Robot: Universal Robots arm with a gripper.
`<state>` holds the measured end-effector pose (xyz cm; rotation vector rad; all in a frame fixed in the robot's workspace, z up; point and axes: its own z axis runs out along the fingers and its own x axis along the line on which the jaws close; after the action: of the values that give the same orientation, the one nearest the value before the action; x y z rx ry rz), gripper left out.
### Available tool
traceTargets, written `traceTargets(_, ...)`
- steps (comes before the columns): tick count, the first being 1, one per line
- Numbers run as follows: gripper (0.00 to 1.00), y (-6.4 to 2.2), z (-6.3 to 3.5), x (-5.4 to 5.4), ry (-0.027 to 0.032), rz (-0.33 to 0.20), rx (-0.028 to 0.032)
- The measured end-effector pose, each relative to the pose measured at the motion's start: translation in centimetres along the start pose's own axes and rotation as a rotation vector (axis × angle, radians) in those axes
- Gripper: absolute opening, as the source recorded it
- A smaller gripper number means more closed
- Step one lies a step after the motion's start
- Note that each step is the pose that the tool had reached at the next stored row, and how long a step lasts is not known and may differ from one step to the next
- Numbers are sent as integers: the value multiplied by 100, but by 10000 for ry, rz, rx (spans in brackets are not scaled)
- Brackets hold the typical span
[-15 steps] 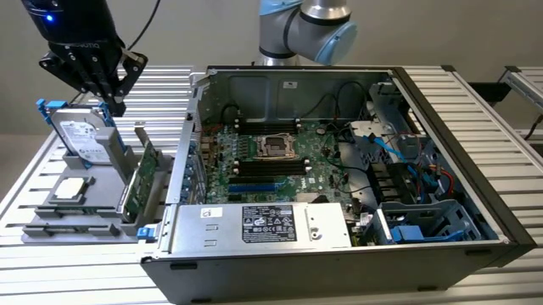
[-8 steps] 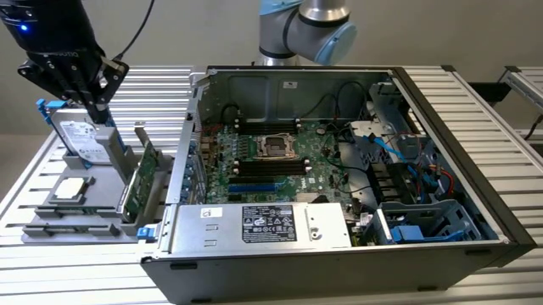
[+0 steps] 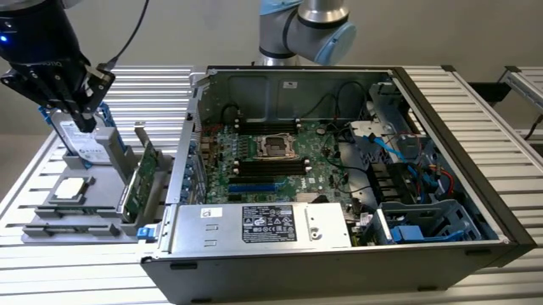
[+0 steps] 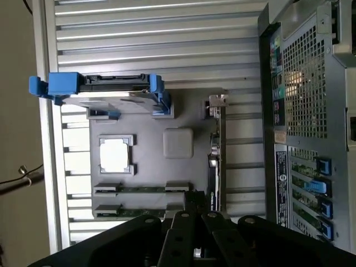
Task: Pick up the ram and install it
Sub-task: 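Reach for the ram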
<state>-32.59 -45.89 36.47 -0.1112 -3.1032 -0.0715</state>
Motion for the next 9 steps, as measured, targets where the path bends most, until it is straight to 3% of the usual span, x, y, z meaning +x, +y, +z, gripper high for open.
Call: traceTargets(9, 11, -121, 38, 104, 56, -10, 5)
